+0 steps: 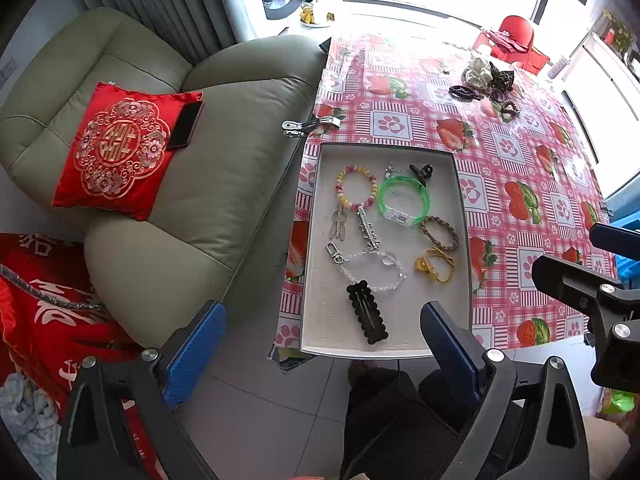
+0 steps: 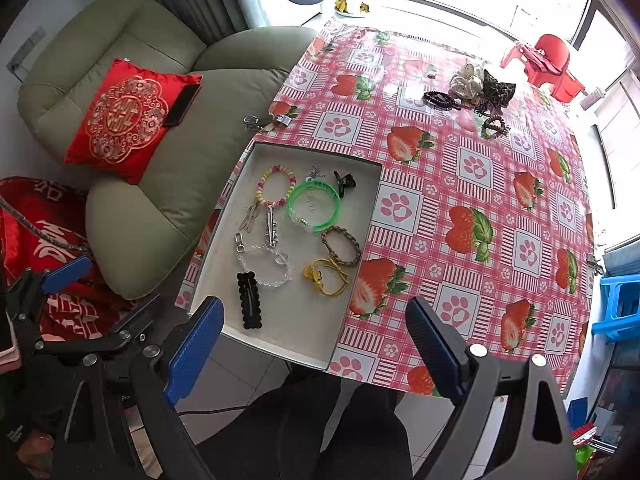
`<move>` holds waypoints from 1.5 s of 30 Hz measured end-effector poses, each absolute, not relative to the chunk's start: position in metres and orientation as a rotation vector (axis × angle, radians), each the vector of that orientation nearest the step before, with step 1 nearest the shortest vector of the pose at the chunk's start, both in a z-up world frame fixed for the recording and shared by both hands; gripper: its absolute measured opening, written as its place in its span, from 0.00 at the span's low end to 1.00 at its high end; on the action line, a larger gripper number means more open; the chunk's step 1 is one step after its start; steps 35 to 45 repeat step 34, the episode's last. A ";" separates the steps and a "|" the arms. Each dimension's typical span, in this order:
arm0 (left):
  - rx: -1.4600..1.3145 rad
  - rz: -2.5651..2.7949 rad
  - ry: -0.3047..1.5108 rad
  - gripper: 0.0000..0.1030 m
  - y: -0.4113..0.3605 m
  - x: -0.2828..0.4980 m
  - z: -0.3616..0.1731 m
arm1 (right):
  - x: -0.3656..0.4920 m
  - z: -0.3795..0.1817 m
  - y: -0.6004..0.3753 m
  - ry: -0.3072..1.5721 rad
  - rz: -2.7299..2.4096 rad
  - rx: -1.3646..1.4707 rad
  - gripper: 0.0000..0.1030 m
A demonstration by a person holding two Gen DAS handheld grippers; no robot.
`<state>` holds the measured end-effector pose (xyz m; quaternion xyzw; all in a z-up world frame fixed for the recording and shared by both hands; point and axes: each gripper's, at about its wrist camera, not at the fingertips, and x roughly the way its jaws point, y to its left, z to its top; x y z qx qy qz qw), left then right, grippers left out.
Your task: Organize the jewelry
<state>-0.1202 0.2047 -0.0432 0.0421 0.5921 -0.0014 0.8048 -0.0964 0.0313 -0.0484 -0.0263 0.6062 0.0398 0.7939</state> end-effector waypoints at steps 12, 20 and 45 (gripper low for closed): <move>0.091 -0.011 1.271 0.99 0.201 -0.120 -0.044 | -0.096 -0.048 0.031 1.304 0.085 -0.056 0.91; 0.090 -0.013 1.272 0.99 0.200 -0.121 -0.045 | -0.096 -0.049 0.032 1.304 0.085 -0.056 0.91; 0.095 -0.049 1.271 0.99 0.199 -0.118 -0.049 | -0.094 -0.049 0.030 1.306 0.088 -0.057 0.91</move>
